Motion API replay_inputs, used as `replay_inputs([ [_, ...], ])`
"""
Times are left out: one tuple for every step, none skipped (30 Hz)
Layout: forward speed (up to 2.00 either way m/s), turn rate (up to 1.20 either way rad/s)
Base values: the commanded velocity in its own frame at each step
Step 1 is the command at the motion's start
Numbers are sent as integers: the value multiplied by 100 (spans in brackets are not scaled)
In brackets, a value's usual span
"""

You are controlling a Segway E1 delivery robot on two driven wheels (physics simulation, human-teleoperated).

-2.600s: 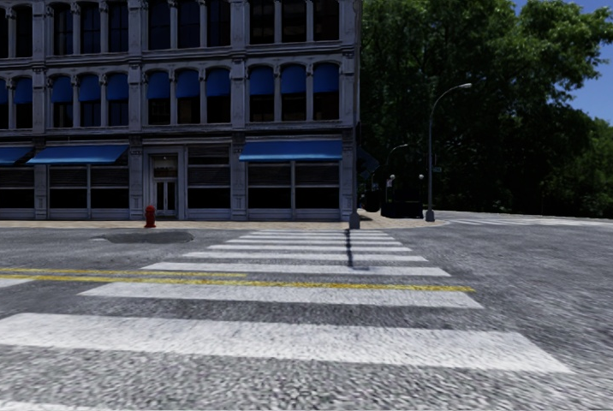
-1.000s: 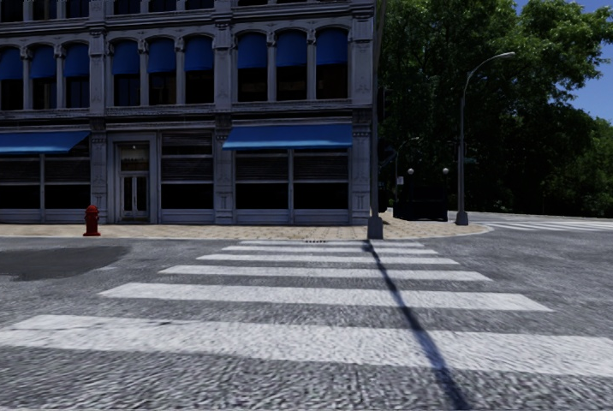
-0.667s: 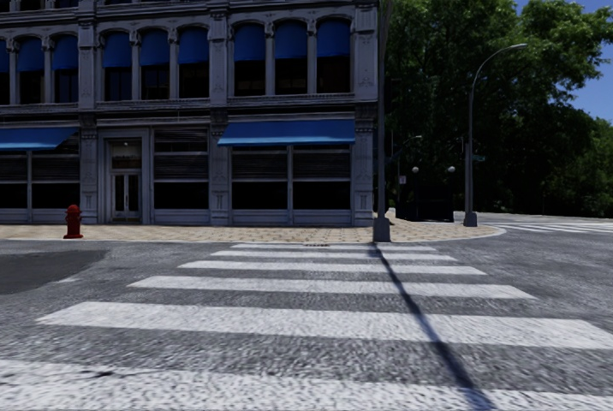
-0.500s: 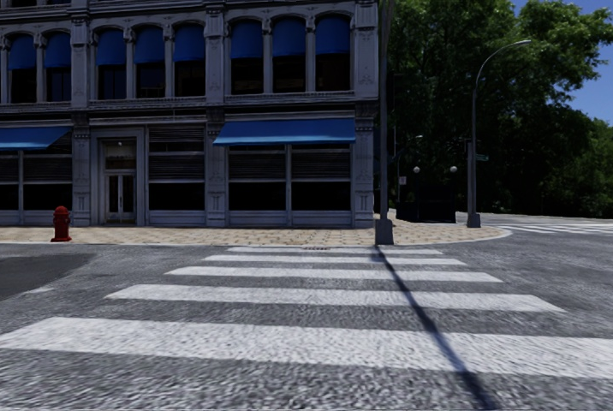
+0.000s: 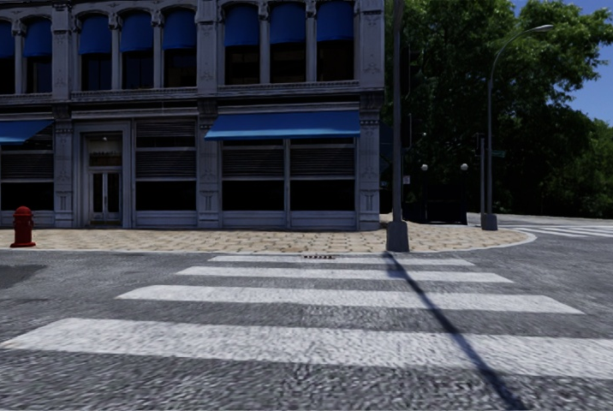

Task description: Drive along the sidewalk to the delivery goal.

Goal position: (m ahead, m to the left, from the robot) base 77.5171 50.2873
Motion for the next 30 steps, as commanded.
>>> replay_inputs([
  [200, 0],
  [200, 0],
  [200, 0],
  [200, 0],
  [200, 0],
  [200, 0],
  [200, 0],
  [200, 0],
  [200, 0],
  [200, 0],
  [200, 0],
  [200, 0],
  [200, 0],
  [200, 0],
  [200, 0],
  [200, 0],
  [200, 0],
  [200, 0],
  [200, 0],
  [200, 0],
  [200, 0],
  [200, 0],
  [200, 0],
  [200, 0],
  [200, 0],
  [200, 0],
  [200, 0],
  [200, 0],
  [200, 0],
  [200, 0],
])
